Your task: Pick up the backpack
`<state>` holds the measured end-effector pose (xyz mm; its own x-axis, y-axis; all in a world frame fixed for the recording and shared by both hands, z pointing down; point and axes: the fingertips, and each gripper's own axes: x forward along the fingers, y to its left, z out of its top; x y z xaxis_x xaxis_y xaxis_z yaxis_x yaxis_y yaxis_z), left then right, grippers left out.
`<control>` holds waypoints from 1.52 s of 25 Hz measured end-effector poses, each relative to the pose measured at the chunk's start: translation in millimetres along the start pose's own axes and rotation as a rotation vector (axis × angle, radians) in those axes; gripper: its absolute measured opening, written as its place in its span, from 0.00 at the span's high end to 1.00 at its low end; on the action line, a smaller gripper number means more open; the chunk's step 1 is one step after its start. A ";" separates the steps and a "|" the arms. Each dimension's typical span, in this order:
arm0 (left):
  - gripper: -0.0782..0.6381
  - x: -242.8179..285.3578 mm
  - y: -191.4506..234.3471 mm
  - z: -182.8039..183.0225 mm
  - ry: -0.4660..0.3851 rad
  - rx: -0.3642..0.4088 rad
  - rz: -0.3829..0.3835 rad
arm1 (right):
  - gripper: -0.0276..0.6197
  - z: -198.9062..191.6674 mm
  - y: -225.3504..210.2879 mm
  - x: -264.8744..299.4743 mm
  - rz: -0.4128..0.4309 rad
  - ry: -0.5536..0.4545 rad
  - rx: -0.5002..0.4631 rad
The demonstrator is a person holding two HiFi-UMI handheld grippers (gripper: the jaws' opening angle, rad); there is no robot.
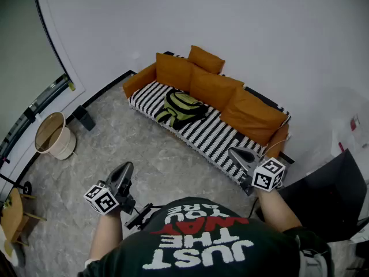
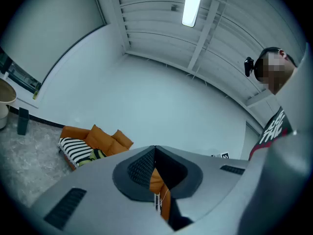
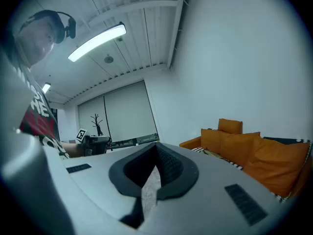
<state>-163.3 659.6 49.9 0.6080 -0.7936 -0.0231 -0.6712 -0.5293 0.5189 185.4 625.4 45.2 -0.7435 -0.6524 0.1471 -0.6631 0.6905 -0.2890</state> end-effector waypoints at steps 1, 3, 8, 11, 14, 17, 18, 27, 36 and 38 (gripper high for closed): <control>0.88 2.8 -1.4 -1.4 0.000 0.001 -0.001 | 0.92 -0.2 -3.1 -1.4 0.001 0.000 -0.001; 0.87 7.6 -4.3 -3.3 0.000 0.002 -0.001 | 0.92 0.3 -8.5 -3.7 0.001 0.000 -0.003; 0.87 14.3 -10.4 -4.8 -0.002 0.004 0.004 | 0.92 3.2 -16.0 -7.7 0.008 0.003 -0.003; 0.88 19.4 -12.5 -6.9 -0.002 0.005 0.007 | 0.92 4.5 -21.3 -8.6 0.013 0.004 -0.002; 0.87 24.1 -14.8 -8.8 0.003 0.007 0.012 | 0.92 7.5 -27.1 -9.5 0.010 -0.002 0.010; 0.87 30.2 -18.0 -8.9 0.005 0.024 0.024 | 0.91 11.3 -36.8 -12.4 0.006 -0.018 0.030; 0.87 32.6 -18.8 -8.0 0.003 0.031 0.029 | 0.91 12.6 -40.0 -13.4 0.007 -0.019 0.031; 0.87 62.9 -24.2 -0.6 0.013 0.156 0.120 | 0.91 24.5 -76.4 -25.6 0.032 0.006 0.021; 0.88 88.0 -1.3 -4.6 0.018 0.112 0.135 | 0.91 17.7 -109.9 13.5 0.061 0.031 0.029; 0.88 93.7 22.1 -0.5 0.008 0.094 0.133 | 0.91 16.4 -116.3 35.4 0.058 0.044 0.027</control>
<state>-120.9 573.6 59.6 0.5139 -0.8566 0.0474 -0.7827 -0.4455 0.4346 237.7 516.8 68.5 -0.7843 -0.5965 0.1704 -0.6163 0.7179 -0.3237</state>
